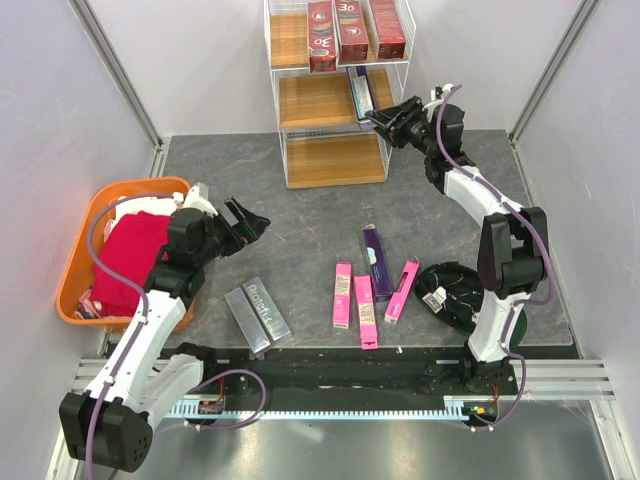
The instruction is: Place and organize the toothpastes onto the shelf
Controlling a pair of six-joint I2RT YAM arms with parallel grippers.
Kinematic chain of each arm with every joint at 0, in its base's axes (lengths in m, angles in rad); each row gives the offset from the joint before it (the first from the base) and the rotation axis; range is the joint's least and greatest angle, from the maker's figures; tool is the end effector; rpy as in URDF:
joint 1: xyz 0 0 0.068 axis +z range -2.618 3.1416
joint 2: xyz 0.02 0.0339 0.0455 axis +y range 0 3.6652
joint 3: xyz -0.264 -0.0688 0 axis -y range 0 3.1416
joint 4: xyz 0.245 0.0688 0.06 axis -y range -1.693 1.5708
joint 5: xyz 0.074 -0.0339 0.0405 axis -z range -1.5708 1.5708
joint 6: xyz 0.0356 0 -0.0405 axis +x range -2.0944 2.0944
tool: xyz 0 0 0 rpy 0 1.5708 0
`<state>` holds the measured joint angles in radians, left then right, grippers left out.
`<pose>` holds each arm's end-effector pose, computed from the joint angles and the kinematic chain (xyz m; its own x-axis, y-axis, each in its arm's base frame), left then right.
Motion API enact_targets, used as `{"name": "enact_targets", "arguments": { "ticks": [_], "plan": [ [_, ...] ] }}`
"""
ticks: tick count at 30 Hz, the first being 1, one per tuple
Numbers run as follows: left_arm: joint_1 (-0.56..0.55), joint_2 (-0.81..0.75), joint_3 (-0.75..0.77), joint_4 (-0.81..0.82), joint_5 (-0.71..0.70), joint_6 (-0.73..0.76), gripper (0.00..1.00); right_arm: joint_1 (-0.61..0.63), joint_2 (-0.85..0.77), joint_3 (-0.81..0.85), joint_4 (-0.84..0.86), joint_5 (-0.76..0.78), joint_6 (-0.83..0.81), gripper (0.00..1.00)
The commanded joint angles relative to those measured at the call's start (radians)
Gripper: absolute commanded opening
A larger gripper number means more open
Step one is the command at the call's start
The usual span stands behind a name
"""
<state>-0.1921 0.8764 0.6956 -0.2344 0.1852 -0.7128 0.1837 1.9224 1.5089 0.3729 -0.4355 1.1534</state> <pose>0.1976 -0.0451 0.2874 -0.5304 -0.5516 -0.6437 0.0082 0.7559 -0.6546 0.4550 0.0998 0.3135 -0.5464 0.7415 -0.3894 -0.1987 0.3369 0.9203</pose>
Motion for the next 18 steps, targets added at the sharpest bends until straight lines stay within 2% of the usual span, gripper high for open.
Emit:
{"name": "enact_targets", "arguments": {
  "ticks": [1,9,18],
  "plan": [
    [0.002,-0.002,-0.001,0.021,-0.003,0.032,1.00,-0.023,0.013,0.039,0.023,0.056,0.009,0.22],
    [0.002,0.003,-0.002,0.024,0.000,0.032,1.00,-0.059,0.009,0.046,-0.014,0.054,0.012,0.23],
    [0.002,0.007,0.001,0.029,0.013,0.030,1.00,-0.070,0.018,0.048,-0.037,0.066,0.028,0.29]
  ]
}}
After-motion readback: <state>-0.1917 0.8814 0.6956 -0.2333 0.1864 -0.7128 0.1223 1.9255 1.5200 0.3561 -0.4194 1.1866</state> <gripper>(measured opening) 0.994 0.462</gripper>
